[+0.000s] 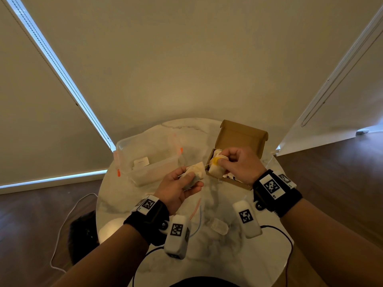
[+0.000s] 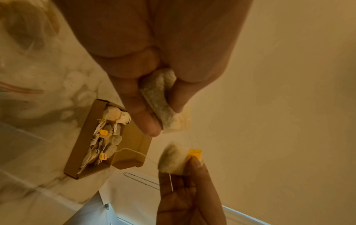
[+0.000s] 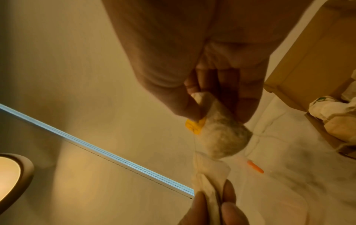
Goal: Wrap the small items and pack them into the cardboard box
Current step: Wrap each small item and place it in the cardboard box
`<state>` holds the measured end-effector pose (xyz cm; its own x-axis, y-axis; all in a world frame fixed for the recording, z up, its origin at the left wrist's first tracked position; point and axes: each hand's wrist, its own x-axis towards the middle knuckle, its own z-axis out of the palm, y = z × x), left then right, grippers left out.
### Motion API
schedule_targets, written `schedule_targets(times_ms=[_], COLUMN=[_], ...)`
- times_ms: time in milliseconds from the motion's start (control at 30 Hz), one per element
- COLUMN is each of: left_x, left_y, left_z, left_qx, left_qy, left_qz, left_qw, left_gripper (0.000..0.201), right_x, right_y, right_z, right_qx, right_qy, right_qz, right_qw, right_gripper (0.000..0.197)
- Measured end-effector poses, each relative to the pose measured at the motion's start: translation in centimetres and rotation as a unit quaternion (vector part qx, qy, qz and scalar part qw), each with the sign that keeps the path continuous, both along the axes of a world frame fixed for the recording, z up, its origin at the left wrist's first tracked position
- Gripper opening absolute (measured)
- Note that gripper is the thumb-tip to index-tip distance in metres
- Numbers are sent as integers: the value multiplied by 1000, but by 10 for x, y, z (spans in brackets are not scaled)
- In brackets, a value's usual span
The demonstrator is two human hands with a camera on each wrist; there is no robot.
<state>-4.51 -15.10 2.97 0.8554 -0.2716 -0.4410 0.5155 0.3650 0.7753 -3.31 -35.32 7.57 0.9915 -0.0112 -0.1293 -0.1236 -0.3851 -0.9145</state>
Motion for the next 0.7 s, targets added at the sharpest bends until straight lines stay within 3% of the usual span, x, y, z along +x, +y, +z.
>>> schedule_targets(times_ms=[133, 367, 467, 700], left_x=[1, 9, 12, 21], left_y=[1, -1, 1, 4], left_z=[0, 6, 9, 10], left_qx=[-4, -18, -27, 96], left_qy=[1, 72, 95, 5], left_qz=[11, 45, 65, 50], left_qw=[1000, 996, 993, 994], left_gripper=[16, 17, 15, 36], right_x=[-2, -4, -3, -2], right_y=[-3, -9, -11, -11], right_z=[4, 2, 0, -3], right_qx=[12, 26, 25, 58], right_qy=[-6, 17, 26, 37], right_qz=[-14, 6, 20, -22], right_qw=[1000, 999, 999, 997], right_gripper=[6, 18, 13, 14])
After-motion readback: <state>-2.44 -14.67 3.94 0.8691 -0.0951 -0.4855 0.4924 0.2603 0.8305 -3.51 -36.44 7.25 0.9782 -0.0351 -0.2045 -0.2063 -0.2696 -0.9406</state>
